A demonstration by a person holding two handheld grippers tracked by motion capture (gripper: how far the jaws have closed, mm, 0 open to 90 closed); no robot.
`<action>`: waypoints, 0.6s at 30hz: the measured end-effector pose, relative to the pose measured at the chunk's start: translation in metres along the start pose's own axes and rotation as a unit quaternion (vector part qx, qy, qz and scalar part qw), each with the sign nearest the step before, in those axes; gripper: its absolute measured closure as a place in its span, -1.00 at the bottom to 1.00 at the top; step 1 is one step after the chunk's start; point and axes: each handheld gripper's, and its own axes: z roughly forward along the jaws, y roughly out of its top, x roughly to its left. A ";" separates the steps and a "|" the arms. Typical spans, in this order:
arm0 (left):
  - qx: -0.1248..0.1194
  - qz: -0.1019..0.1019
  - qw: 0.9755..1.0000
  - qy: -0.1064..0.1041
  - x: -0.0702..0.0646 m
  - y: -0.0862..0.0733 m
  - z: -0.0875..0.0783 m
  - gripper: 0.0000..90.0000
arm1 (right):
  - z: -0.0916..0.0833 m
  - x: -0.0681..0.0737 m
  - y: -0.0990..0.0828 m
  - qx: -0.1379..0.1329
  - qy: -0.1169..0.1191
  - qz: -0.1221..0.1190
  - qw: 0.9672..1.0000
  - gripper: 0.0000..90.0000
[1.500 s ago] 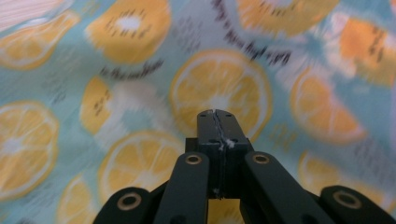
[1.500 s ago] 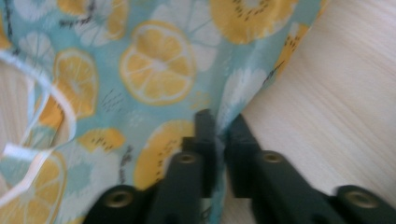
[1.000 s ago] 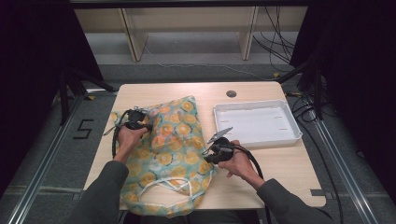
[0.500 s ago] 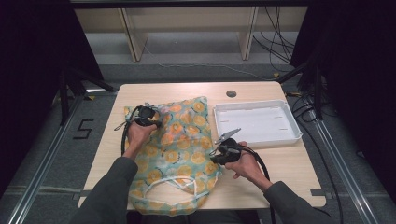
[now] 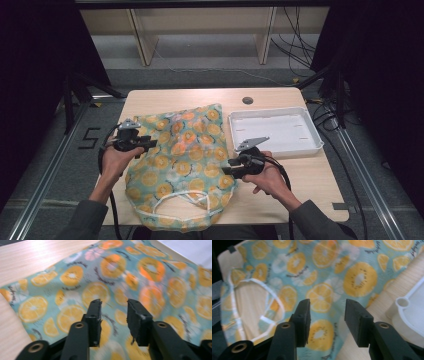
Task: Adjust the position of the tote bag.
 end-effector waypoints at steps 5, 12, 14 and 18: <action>0.019 0.015 0.999 -0.025 -0.020 -0.019 -0.012 0.20 | 0.001 0.020 -0.007 0.007 0.028 -0.028 0.999 0.18; 0.051 0.049 0.997 -0.036 -0.054 -0.049 -0.033 0.04 | 0.009 0.028 -0.009 0.017 0.040 -0.041 0.998 0.17; 0.062 0.054 0.996 -0.032 -0.064 -0.059 -0.034 -0.05 | 0.008 0.024 -0.010 0.018 0.041 -0.045 0.998 0.17; 0.092 0.066 0.993 -0.026 -0.084 -0.078 -0.030 -0.14 | 0.007 0.021 -0.012 0.022 0.038 -0.031 0.999 0.17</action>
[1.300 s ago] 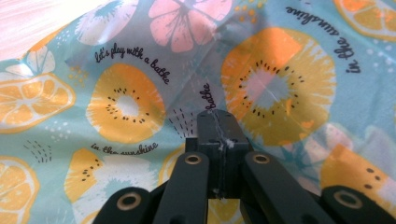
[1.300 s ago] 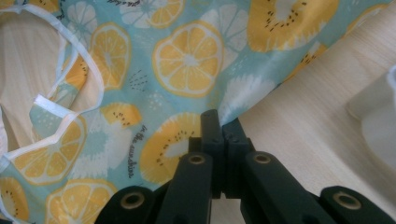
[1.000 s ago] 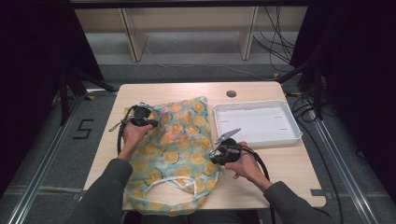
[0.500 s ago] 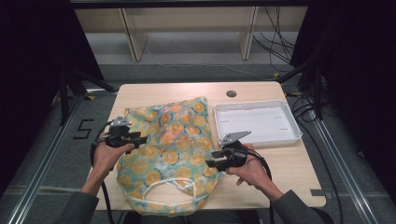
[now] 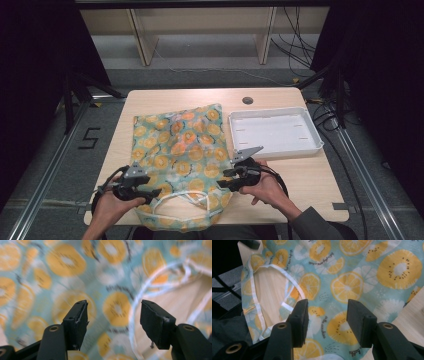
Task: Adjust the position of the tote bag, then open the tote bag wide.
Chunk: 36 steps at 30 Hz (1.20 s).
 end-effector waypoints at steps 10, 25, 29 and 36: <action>0.046 0.022 0.999 0.011 -0.010 -0.009 0.011 -0.02 | 0.001 0.001 0.001 -0.004 0.004 -0.005 1.000 0.17; 0.085 0.042 0.995 -0.010 -0.004 -0.012 0.027 0.34 | 0.001 0.001 0.000 -0.005 0.001 -0.003 1.000 0.15; 0.103 0.068 0.992 -0.022 -0.005 -0.012 0.032 0.77 | 0.001 0.000 0.001 -0.006 0.003 -0.002 1.000 0.15; 0.077 0.085 0.993 -0.011 -0.003 -0.004 0.022 1.00 | 0.001 0.003 0.002 -0.008 0.008 -0.006 1.000 0.15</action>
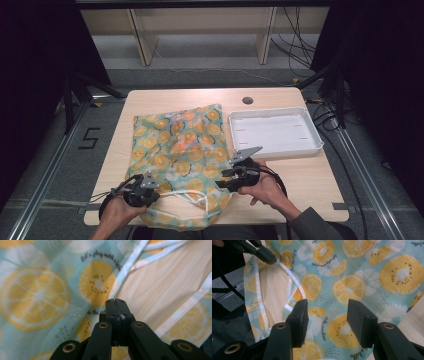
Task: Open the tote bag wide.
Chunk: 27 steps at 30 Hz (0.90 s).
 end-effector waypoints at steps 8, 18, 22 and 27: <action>-0.034 -0.005 0.999 0.009 0.007 0.012 -0.013 1.00 | -0.002 0.005 0.004 -0.002 0.009 -0.005 1.000 0.15; 0.012 0.001 1.000 0.005 -0.009 0.006 0.002 0.44 | 0.000 0.008 0.004 0.002 0.021 -0.015 1.000 0.15; 0.036 0.015 0.999 0.016 -0.013 0.009 0.010 0.21 | 0.000 0.008 0.003 0.005 0.019 -0.007 1.000 0.15; 0.041 0.026 0.999 0.015 -0.009 0.012 0.017 0.52 | 0.002 0.008 0.003 0.001 0.021 -0.010 1.000 0.16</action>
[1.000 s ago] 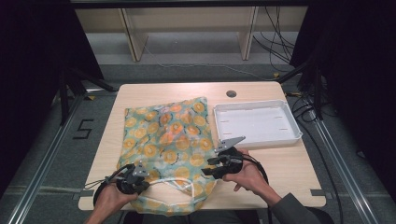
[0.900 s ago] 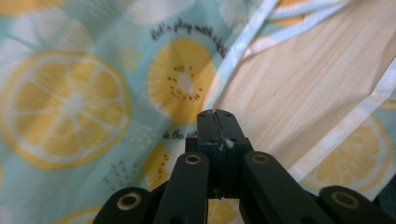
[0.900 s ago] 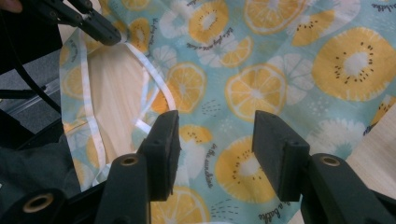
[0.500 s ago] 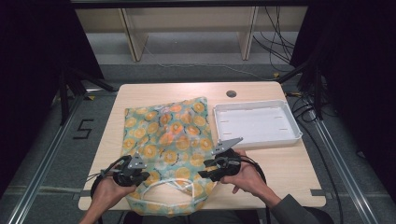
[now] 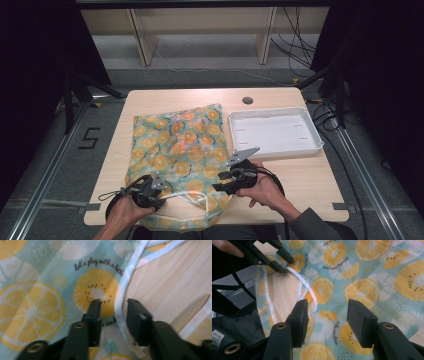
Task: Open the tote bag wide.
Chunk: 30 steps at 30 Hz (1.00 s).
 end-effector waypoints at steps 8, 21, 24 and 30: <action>-0.014 0.029 0.999 0.006 0.009 0.008 -0.012 1.00 | 0.000 0.001 0.000 0.000 0.001 0.000 1.000 0.16; -0.096 0.002 0.995 0.030 0.046 0.052 -0.063 1.00 | 0.009 0.030 0.011 -0.005 0.067 -0.034 0.997 0.15; -0.096 0.012 0.995 0.039 0.052 0.063 -0.070 1.00 | 0.019 0.041 0.013 0.001 0.081 -0.051 0.995 0.12; -0.104 0.009 0.994 0.033 0.057 0.080 -0.072 1.00 | 0.041 0.056 0.015 0.024 0.091 -0.087 0.992 0.03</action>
